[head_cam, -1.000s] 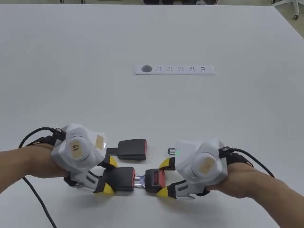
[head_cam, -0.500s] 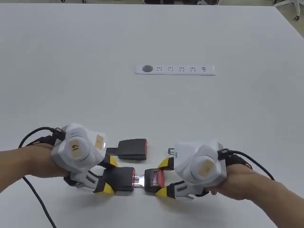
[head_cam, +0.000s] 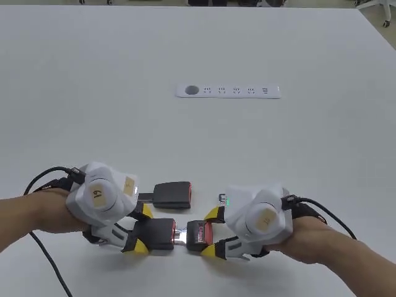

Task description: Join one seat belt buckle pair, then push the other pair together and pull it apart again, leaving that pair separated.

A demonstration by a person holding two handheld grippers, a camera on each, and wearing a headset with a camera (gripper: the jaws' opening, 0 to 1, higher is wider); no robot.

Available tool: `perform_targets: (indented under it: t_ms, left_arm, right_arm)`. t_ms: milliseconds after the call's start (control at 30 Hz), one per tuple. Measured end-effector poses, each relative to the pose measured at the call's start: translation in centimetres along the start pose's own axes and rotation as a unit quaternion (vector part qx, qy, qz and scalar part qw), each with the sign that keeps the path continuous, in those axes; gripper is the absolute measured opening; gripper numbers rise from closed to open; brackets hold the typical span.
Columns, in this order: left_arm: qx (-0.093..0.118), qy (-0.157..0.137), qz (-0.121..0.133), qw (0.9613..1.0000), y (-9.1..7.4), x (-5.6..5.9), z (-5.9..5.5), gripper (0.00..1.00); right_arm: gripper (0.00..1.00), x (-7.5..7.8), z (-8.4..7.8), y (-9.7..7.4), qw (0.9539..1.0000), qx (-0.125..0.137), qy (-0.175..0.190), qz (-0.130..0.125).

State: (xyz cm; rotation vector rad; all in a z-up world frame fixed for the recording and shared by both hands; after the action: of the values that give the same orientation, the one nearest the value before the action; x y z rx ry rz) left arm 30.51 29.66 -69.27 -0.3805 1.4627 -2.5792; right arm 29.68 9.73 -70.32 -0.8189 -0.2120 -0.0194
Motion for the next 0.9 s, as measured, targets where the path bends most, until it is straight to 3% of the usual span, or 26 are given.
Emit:
perform_targets:
  t_ms: [733,767,800,900]
  left_arm:
    - [-0.004,0.003,0.0,1.0,0.0,0.1,0.1,0.31]
    - [-0.011,0.003,0.002,0.9999,-0.1,0.1,-0.1,0.31]
    - [-0.001,0.003,0.001,1.0,0.0,0.2,0.1,0.31]
    - [-0.004,0.004,0.001,1.0,-0.1,0.2,0.0,0.31]
  right_arm:
    - [0.28,0.1,1.3,0.9,1.0,-0.002,0.006,0.001]
    - [0.28,0.4,1.1,0.6,0.9991,-0.017,0.019,-0.034]
    - [0.28,-0.1,1.3,0.5,1.0,-0.008,0.005,-0.001]
    - [0.28,0.0,1.2,0.9,0.9999,-0.008,0.004,-0.004]
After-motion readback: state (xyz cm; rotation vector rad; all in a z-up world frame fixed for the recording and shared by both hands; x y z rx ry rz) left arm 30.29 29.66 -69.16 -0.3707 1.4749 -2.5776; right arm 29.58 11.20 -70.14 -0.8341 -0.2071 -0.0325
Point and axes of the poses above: the centre of the closed fingertips' face, and the gripper's own axes: y roughly forward along the fingers, x roughly to its right, z roughly out of its top, the point moved 10 cm from there along -y, roughly backward along the fingers, and after that the axes turned 12 degrees about -y, right-handed, at the moved point
